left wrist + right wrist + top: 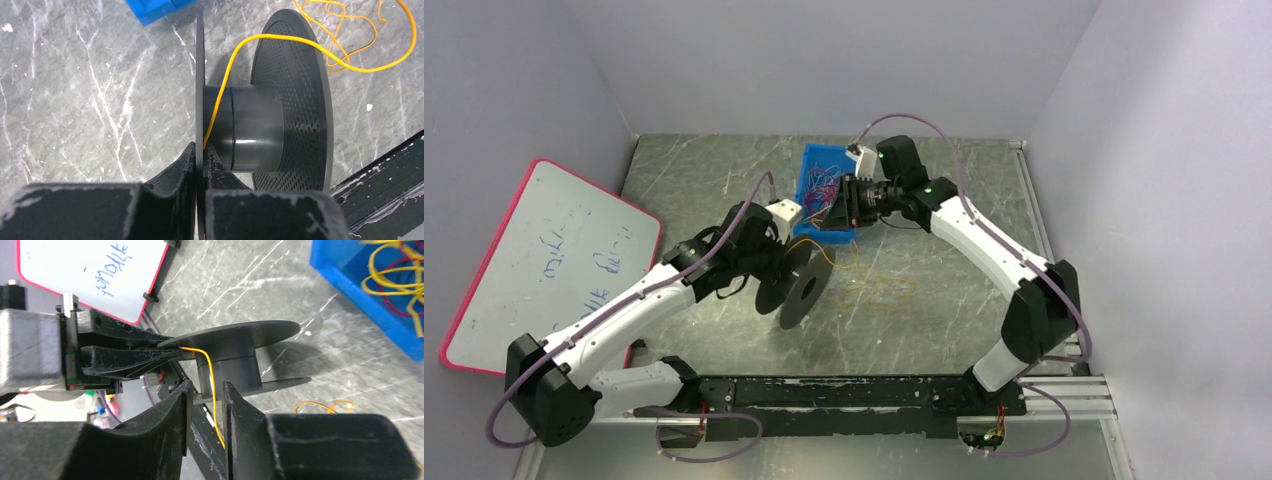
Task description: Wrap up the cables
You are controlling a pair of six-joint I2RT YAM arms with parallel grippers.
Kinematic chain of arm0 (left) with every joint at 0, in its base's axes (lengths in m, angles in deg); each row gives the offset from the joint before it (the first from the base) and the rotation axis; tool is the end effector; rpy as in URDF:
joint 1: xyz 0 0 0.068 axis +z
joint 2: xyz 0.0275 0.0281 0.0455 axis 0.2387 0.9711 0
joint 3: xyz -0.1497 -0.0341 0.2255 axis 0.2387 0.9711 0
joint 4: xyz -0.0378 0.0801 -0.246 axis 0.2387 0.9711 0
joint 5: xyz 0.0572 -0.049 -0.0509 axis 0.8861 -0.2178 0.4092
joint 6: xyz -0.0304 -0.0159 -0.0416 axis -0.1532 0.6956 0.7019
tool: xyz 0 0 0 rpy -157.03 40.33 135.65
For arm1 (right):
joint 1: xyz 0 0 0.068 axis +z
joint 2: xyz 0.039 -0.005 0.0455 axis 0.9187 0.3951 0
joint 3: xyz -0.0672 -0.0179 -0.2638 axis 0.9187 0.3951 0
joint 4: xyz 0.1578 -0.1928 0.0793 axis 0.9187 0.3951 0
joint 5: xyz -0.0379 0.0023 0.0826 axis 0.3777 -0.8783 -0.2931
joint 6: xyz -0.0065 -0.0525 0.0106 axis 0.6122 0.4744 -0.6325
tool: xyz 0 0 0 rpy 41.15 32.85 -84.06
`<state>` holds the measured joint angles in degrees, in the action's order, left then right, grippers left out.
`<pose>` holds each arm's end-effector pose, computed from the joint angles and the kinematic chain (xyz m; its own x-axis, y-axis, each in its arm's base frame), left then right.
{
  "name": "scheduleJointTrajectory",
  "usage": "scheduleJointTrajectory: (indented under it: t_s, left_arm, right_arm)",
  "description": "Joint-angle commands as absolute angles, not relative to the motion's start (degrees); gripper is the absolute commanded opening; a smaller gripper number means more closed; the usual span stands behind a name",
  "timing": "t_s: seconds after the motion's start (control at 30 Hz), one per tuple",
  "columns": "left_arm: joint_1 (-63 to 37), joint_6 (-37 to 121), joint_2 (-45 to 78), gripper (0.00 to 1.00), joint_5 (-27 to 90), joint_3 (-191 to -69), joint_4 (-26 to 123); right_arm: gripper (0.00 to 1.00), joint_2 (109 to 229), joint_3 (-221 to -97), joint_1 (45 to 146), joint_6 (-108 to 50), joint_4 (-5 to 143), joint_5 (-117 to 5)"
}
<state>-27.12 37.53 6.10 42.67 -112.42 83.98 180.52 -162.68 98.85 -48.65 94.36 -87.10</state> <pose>0.1815 -0.1551 0.2925 -0.5953 0.3485 -0.7240 0.5549 0.8300 -0.0567 0.2962 0.2120 0.3149 -0.8467 -0.1204 -0.5182 -0.4999 0.5134 0.6975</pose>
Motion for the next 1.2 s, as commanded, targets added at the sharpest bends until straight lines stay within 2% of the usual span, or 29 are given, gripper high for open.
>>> scheduleJointTrajectory:
  t_s: [0.0, 0.2, 0.4, 0.6, 0.73, 1.17]
  left_arm:
    - [-27.34, 38.18, 4.38, 0.07, 45.72, -114.06, 84.05]
    - [-27.33, 39.08, 4.63, 0.07, 48.05, -115.27, 86.88]
    - [-27.34, 40.00, 3.76, 0.07, 48.58, -116.75, 88.49]
    - [-27.38, 40.96, 3.15, 0.07, 48.27, -117.87, 89.79]
    - [-27.38, 41.97, 2.76, 0.07, 48.40, -118.33, 90.10]
    - [-27.43, 44.52, 2.80, 0.07, 47.83, -119.02, 90.27]
  right_arm:
    - [0.33, 174.71, -162.35, 98.46, -44.48, 94.42, -80.90]
    - [0.38, 164.50, -154.54, 98.46, -42.39, 87.44, -75.05]
    - [0.50, 152.40, -136.24, 98.46, -43.39, 74.29, -64.04]
    - [0.51, 148.17, -124.74, 98.46, -43.56, 68.02, -61.24]
    - [0.51, 148.17, -119.08, 98.54, -46.21, 62.20, -63.26]
    - [0.49, 159.12, -113.49, 100.56, -54.35, 52.07, -66.25]
